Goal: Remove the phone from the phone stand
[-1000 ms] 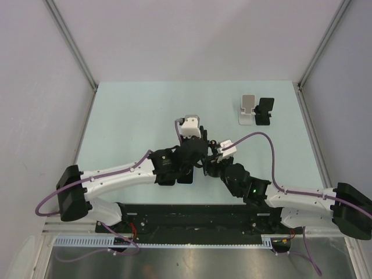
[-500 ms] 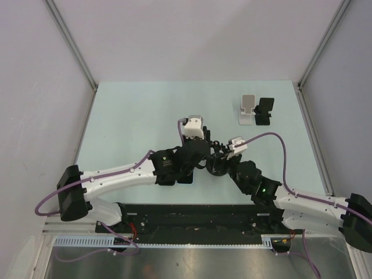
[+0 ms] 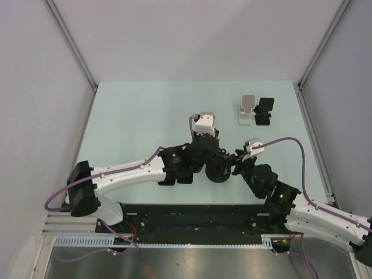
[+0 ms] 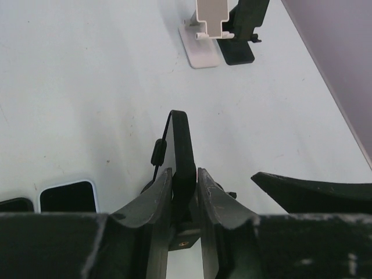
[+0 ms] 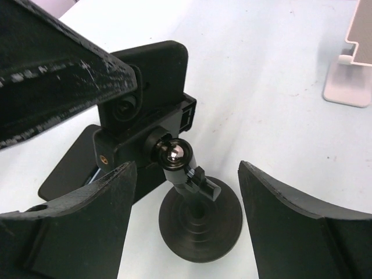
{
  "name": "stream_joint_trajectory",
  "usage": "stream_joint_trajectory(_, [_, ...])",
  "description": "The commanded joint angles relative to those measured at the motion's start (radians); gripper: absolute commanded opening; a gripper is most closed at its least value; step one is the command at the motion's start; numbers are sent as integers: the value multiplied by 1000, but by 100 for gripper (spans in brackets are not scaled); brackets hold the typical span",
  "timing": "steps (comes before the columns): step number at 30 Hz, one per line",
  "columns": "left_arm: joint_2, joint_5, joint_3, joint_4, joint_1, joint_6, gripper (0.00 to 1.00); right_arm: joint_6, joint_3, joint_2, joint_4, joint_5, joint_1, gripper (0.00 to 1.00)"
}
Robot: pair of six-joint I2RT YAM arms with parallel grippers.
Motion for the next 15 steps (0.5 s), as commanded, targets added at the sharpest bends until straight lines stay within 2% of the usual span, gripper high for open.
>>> stream_joint_trajectory(1, [10, 0, 58, 85, -6, 5, 27, 22, -7, -37, -68, 39, -12, 76])
stream_joint_trajectory(4, [4, 13, 50, 83, -8, -1, 29, 22, -6, -55, -79, 51, -23, 76])
stream_joint_trajectory(7, [-14, 16, 38, 79, -11, -1, 36, 17, -6, -75, -80, 48, -31, 76])
stream_joint_trajectory(8, [-22, 16, 35, 77, -11, 5, 45, 17, -7, -81, -79, 42, -35, 76])
stream_joint_trajectory(10, [-42, 13, 37, 71, -11, 22, 56, 14, -4, -93, -82, 36, -37, 76])
stream_joint_trajectory(11, [-49, 4, 40, 64, -9, 31, 67, 14, -3, -98, -83, 32, -38, 76])
stream_joint_trajectory(13, [-71, -6, 59, 48, -6, 59, 75, 11, 3, -109, -97, 30, -40, 77])
stream_joint_trajectory(15, [-80, -23, 79, 22, 0, 96, 77, 9, 19, -115, -111, 28, -41, 77])
